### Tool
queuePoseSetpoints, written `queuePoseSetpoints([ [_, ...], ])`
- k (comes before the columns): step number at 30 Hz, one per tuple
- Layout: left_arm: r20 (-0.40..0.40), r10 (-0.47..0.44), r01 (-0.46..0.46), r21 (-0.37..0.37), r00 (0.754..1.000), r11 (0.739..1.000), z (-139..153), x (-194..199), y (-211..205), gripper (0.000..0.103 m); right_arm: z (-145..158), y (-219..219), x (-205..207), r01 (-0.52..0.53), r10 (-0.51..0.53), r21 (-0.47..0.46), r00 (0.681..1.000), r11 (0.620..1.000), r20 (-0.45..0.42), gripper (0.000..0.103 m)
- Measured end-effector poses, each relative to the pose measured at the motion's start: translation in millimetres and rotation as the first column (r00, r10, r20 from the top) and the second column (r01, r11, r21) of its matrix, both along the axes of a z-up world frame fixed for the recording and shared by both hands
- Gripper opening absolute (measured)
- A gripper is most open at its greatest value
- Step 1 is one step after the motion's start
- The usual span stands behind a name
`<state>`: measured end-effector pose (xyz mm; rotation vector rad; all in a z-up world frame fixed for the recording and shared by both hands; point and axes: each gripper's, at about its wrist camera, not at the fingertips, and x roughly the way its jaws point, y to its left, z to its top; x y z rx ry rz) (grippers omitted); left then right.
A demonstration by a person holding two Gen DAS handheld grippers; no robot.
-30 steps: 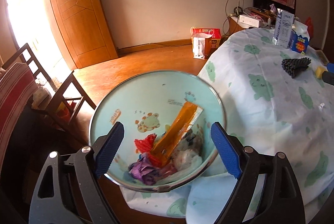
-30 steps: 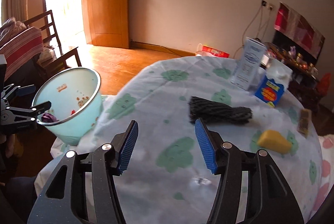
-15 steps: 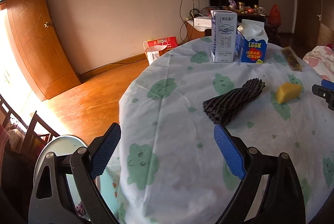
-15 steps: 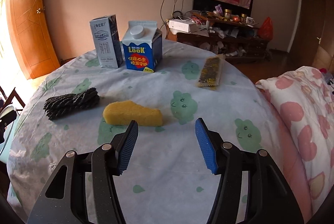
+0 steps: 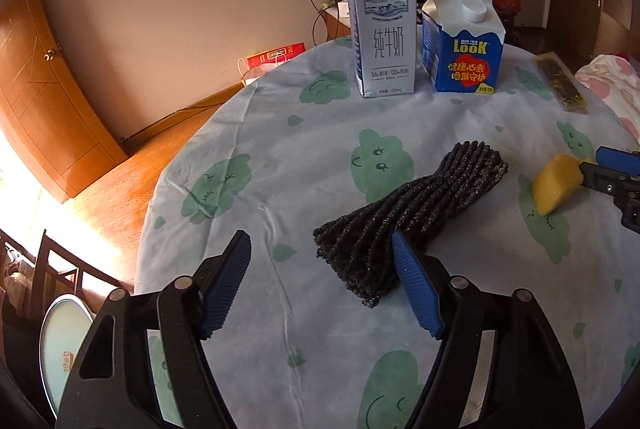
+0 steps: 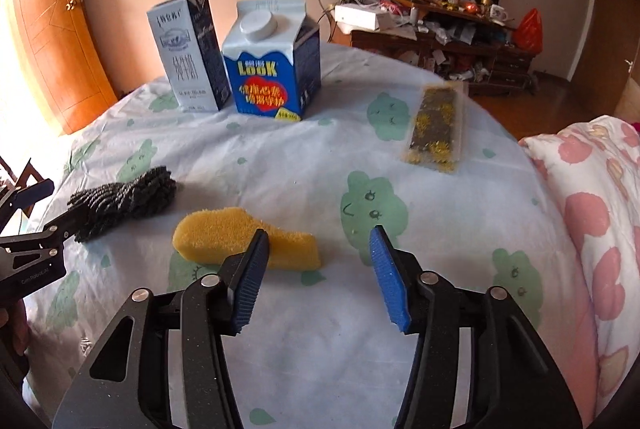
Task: Collect trash
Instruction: 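Grasp the black mesh item with the left tool while the right grasps the yellow sponge, then carry the black mesh item and yellow sponge over the bin with both tools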
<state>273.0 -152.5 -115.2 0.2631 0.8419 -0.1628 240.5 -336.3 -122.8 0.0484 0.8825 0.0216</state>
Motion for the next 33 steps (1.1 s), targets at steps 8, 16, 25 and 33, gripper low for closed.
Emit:
queuePoseSetpoints([
  [8, -0.005, -0.087, 0.087, -0.038, 0.996, 0.995, 2, -4, -11, 0.017, -3, 10, -5, -0.058, 0.059, 0.041, 0.998, 0.997, -0.006, 0.015],
  [16, 0.050, -0.080, 0.082, -0.040, 0.996, 0.996, 26, -35, 19, 0.015, 19, 20, -31, -0.071, 0.063, 0.091, 0.994, 0.993, 0.094, 0.014],
  [25, 0.105, 0.001, 0.004, -0.049, 0.994, 0.999, 45, -80, 79, 0.015, 43, 53, -56, -0.122, 0.105, 0.097, 0.982, 0.988, 0.160, 0.014],
  [33, 0.122, 0.082, -0.072, -0.082, 0.989, 0.994, 50, -106, 127, 0.015, 47, 97, -69, -0.176, 0.158, 0.084, 0.969, 0.981, 0.189, 0.014],
])
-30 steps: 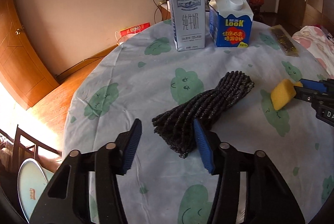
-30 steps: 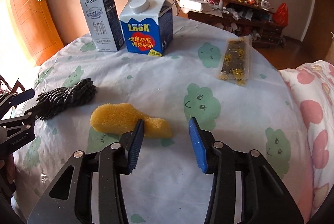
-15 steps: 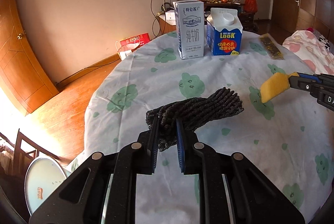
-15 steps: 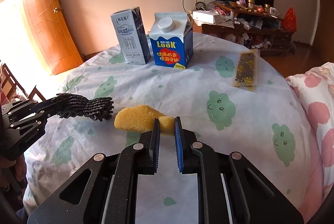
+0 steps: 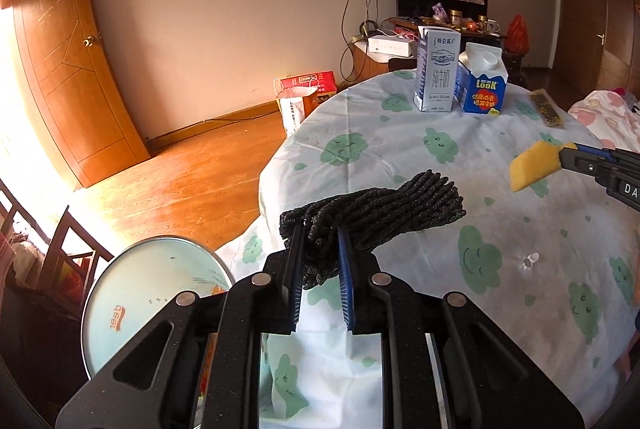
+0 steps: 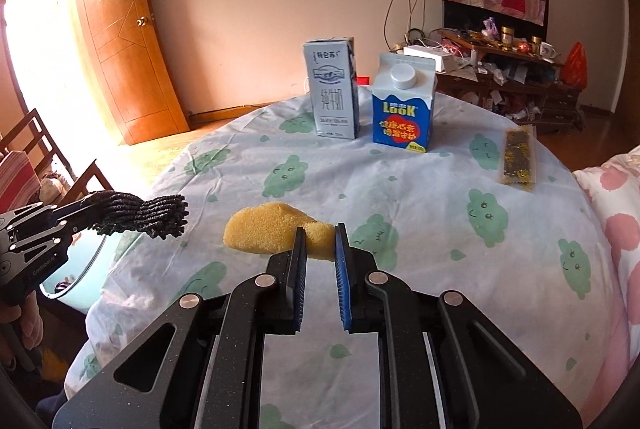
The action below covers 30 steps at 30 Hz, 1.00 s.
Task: Collect trash
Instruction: 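Carry the black mesh item and yellow sponge over the bin with both tools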
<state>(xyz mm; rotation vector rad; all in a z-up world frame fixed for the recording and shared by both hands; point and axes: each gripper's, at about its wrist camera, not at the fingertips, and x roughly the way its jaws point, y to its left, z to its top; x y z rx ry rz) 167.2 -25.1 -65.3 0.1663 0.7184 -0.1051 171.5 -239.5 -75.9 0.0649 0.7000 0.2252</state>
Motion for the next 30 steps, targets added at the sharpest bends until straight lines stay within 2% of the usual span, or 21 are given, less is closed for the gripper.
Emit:
queuePoseSetpoints([
  [14, 0.015, 0.078, -0.077, -0.022, 0.997, 0.997, 2, -30, 43, 0.015, -2, 56, -8, -0.081, 0.081, -0.006, 0.997, 0.997, 0.009, 0.014],
  [30, 0.011, 0.102, -0.102, -0.045, 0.995, 0.994, -2, -48, 61, 0.015, -3, 85, -18, -0.128, 0.128, -0.013, 0.992, 0.992, 0.011, 0.014],
])
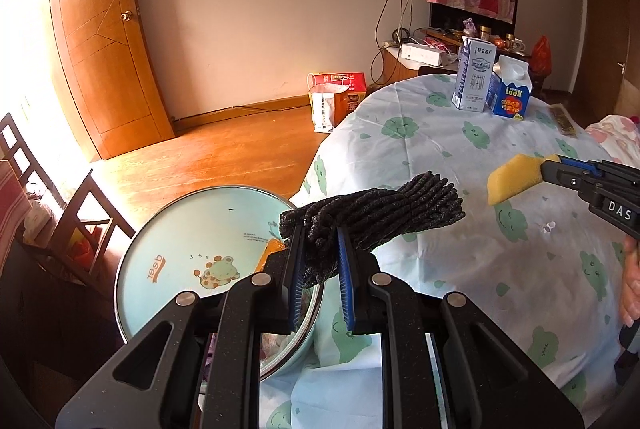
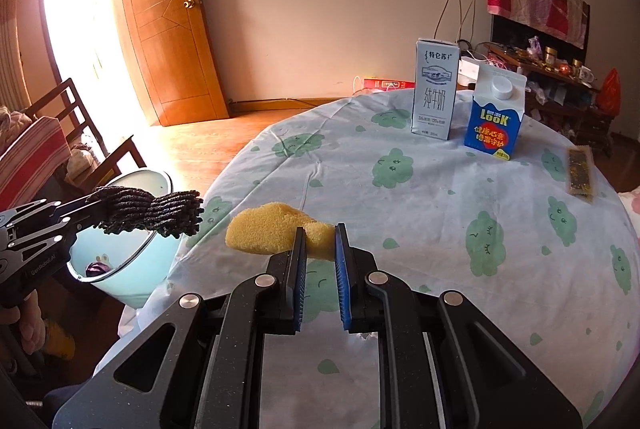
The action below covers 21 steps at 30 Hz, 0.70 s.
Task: Collect trash
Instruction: 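Carry the black mesh item and yellow sponge over the bin with both tools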
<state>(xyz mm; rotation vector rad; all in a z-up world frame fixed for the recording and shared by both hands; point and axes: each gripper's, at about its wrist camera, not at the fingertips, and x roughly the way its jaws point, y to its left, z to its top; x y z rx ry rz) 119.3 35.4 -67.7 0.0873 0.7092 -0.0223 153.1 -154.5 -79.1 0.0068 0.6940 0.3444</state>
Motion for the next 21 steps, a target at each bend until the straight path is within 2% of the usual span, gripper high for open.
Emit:
queuePoseSetpoints([
  [21, -0.004, 0.051, -0.051, 0.011, 0.999, 0.999, -2, -15, 29, 0.015, 0, 33, -5, -0.063, 0.063, -0.018, 0.998, 0.998, 0.010, 0.014],
])
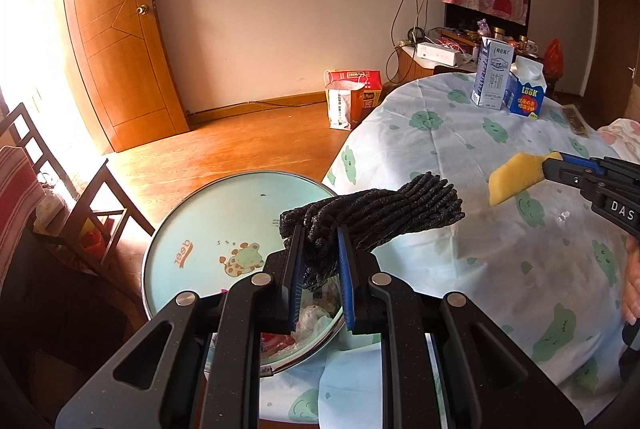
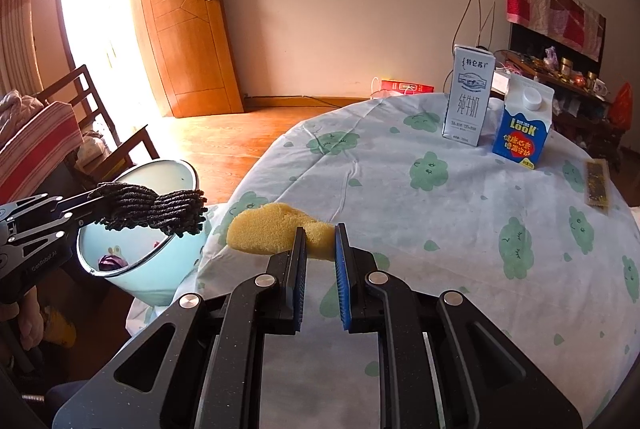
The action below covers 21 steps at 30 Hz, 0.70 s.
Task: Collect trash
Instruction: 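Carry the black mesh item and yellow sponge over the bin with both tools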
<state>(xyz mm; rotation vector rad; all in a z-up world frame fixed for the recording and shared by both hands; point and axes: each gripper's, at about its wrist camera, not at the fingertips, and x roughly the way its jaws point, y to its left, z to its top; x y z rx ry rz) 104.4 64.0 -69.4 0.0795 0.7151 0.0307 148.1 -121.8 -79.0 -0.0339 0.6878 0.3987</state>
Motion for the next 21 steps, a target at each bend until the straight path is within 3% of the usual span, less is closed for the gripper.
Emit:
queuePoseSetpoints([
  [21, -0.008, 0.117, -0.117, 0.017, 0.993, 0.993, -2, -16, 58, 0.015, 5, 60, 5, -0.097, 0.098, -0.044, 0.995, 0.994, 0.022, 0.014],
])
